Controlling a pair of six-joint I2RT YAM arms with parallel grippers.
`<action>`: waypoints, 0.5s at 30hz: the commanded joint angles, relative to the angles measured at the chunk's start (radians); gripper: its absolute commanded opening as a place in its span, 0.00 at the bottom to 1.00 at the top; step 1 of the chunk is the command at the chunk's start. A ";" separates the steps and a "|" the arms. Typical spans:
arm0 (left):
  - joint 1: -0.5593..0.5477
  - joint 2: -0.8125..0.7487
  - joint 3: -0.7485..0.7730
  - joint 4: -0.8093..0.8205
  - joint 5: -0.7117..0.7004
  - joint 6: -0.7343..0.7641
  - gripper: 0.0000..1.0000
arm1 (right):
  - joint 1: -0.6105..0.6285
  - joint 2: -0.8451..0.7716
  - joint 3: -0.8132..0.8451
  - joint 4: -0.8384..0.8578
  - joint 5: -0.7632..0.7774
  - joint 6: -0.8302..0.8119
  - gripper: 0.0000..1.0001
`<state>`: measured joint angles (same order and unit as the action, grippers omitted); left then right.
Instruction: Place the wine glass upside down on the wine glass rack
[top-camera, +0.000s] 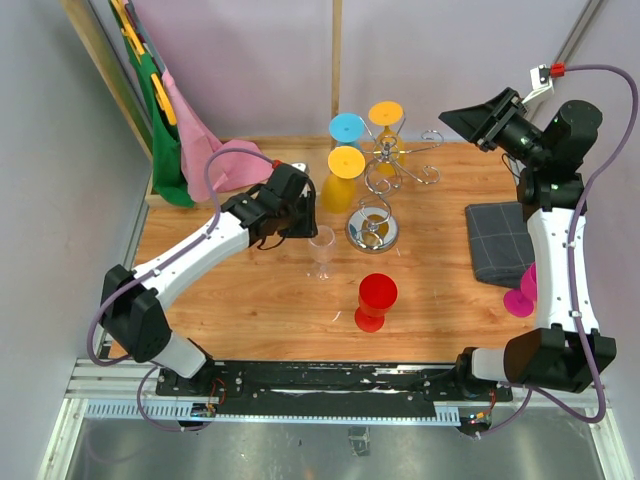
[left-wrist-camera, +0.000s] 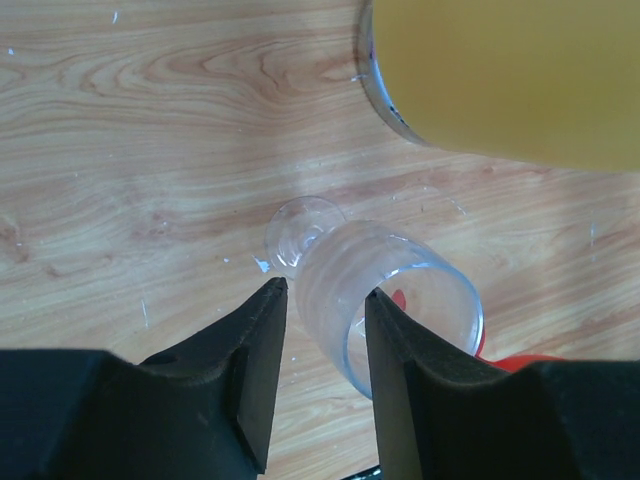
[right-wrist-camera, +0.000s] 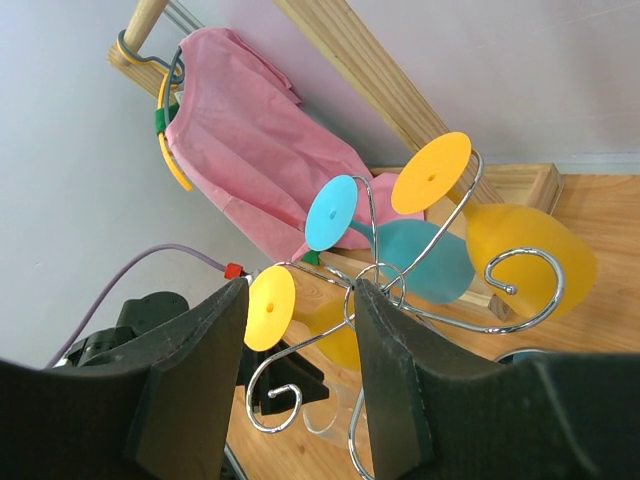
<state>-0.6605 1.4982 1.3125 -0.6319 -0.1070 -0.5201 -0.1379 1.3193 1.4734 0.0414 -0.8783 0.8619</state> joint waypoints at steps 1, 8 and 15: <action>-0.017 0.012 0.031 0.021 -0.054 0.004 0.42 | 0.004 -0.003 -0.001 0.040 -0.007 0.006 0.48; -0.030 0.008 0.024 0.020 -0.085 0.021 0.27 | 0.004 -0.005 -0.009 0.039 -0.002 0.006 0.48; -0.043 -0.005 -0.005 0.018 -0.097 0.019 0.25 | 0.004 -0.004 -0.007 0.040 -0.001 0.009 0.48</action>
<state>-0.6910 1.5097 1.3128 -0.6300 -0.1669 -0.5087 -0.1379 1.3193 1.4734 0.0475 -0.8783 0.8635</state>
